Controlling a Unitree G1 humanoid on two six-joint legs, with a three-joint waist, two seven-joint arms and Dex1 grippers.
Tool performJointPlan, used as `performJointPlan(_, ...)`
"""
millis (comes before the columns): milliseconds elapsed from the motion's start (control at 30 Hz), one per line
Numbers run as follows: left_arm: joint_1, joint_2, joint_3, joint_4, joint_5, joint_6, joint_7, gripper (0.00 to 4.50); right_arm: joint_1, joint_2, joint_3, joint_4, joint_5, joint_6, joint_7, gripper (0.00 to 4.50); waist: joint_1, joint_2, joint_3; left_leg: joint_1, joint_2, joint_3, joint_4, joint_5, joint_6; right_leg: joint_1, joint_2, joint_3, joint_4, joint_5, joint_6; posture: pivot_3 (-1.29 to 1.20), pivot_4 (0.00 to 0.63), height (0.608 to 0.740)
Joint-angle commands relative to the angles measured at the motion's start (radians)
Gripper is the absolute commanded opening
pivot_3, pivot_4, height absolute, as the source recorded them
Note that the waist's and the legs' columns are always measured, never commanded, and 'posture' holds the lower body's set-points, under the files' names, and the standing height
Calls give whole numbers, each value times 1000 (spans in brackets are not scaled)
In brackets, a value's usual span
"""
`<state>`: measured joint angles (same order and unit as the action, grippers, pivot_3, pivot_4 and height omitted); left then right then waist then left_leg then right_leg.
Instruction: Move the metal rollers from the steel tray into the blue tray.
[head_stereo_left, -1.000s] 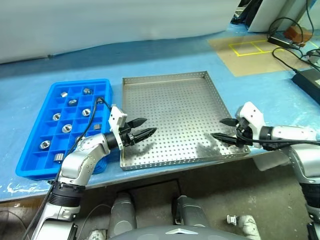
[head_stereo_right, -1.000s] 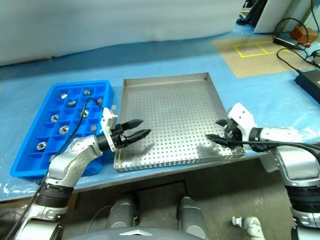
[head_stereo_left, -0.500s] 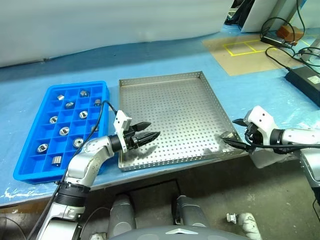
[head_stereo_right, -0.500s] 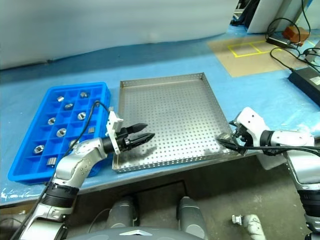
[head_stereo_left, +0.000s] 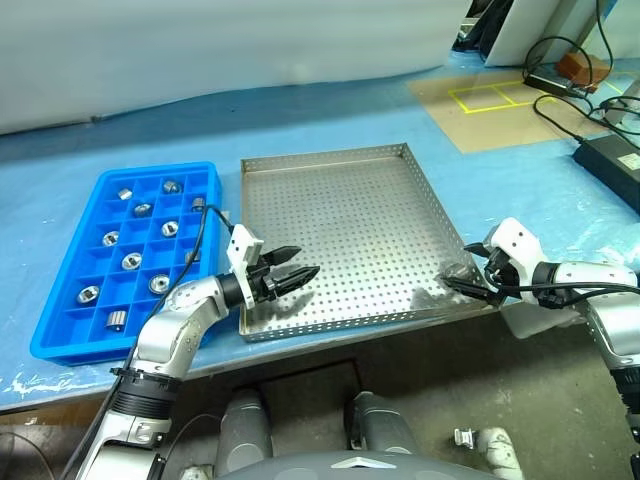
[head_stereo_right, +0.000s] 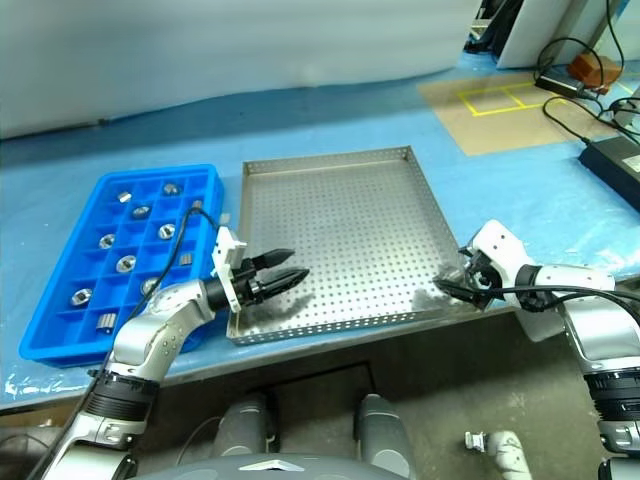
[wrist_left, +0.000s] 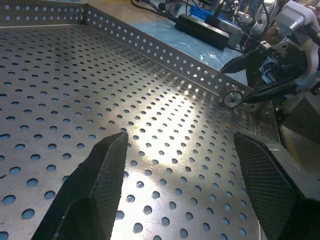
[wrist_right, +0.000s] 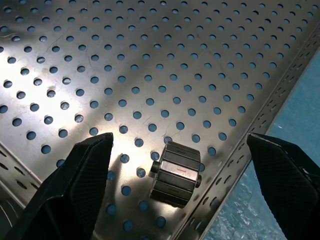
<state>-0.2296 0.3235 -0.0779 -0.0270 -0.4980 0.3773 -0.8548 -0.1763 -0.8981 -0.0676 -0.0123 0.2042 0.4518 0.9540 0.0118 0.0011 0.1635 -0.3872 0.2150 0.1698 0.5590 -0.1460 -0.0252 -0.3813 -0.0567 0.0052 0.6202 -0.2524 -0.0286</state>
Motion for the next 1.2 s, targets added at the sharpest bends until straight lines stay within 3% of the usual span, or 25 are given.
performJointPlan(33,-1,4,18,73,15,-56,-40,3547,18,7,15,-7,-10,19,-10,4477,0,1,-1,2,0,0,0,0,0,2,0,0,0,0,0,-276,150,740)
performJointPlan(333,8,-16,16,169,41,-144,-82,3547,62,-41,32,-173,34,88,65,4477,0,15,-9,9,-2,2,-5,0,0,7,-1,2,-2,-6,10,-275,150,740)
performJointPlan(533,1,-28,11,168,48,-146,-76,3547,23,-66,57,-62,-54,35,30,4477,0,23,-14,12,-4,2,-15,0,0,10,-2,2,-11,-6,11,-266,150,740)
performJointPlan(767,5,-40,6,116,46,-105,-45,3547,-5,-117,65,-48,-80,-4,54,4477,2,22,-13,10,-9,4,-16,-4,6,10,-12,2,-14,-6,11,-257,150,740)
performJointPlan(967,11,-53,5,93,45,-81,-24,3547,-139,-235,73,-127,-27,-79,249,4477,-3,23,-14,6,-15,7,-15,-8,13,8,-19,4,-14,-7,12,-262,150,740)
performJointPlan(1200,25,-71,-6,62,51,-61,0,3547,-332,-217,174,71,-101,-220,359,4477,-12,21,-13,4,-13,7,-13,-8,13,7,-19,0,-15,-7,12,-259,150,740)
